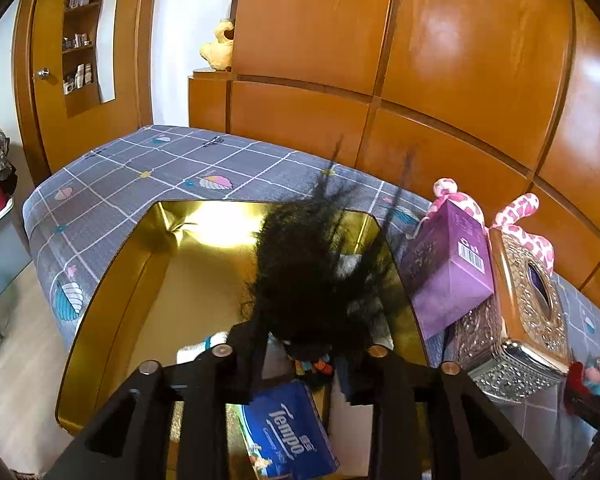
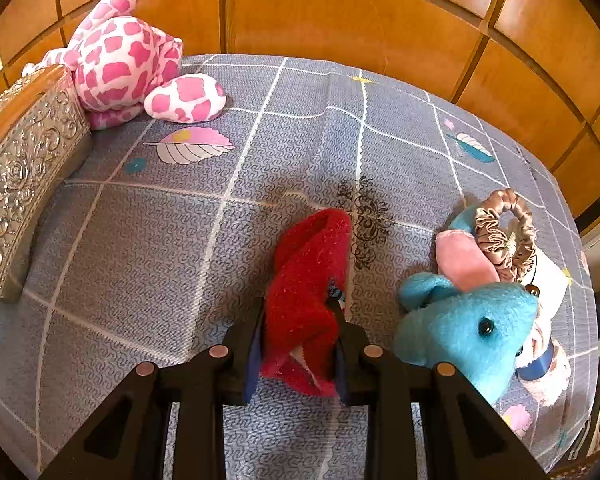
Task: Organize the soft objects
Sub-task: 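Carry the doll into the gold tray and open the left gripper while the right gripper holds the hat, then carry the red knit hat into the gold tray and open the right gripper, then move both grippers back toward the blue plush toy on the bed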
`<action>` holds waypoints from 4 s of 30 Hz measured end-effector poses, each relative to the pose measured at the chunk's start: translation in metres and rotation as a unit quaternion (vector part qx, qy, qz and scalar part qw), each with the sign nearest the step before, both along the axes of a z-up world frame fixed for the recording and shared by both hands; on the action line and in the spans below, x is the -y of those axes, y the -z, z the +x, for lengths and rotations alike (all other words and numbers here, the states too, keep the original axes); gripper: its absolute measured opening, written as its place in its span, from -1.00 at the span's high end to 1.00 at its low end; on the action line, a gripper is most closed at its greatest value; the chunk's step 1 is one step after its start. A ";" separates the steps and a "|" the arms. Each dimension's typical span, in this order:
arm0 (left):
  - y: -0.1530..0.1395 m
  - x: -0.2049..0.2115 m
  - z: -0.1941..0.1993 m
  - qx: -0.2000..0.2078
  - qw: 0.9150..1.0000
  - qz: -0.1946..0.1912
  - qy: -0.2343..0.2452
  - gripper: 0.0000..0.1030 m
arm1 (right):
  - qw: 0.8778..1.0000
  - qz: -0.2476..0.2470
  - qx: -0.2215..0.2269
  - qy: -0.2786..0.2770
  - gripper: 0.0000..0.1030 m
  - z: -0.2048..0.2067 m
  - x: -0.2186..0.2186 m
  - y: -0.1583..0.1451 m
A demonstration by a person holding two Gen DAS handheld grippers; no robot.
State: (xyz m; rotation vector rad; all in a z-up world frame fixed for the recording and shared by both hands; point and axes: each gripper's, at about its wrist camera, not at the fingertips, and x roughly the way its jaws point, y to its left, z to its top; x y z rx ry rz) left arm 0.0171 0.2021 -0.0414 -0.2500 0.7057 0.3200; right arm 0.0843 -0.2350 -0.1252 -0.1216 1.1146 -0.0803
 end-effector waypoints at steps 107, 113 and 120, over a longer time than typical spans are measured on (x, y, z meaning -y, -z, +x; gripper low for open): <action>-0.041 0.025 -0.042 0.049 0.997 0.026 0.054 -0.97 | 0.948 0.110 0.146 -0.261 0.19 -0.069 -0.252 -0.103; -0.037 0.058 -0.044 0.041 0.993 0.036 0.105 -0.97 | 0.961 0.097 0.155 -0.207 0.19 -0.063 -0.200 -0.105; -0.036 0.091 -0.043 0.029 0.986 0.043 0.156 -0.97 | 0.974 0.067 0.164 -0.142 0.19 -0.056 -0.140 -0.106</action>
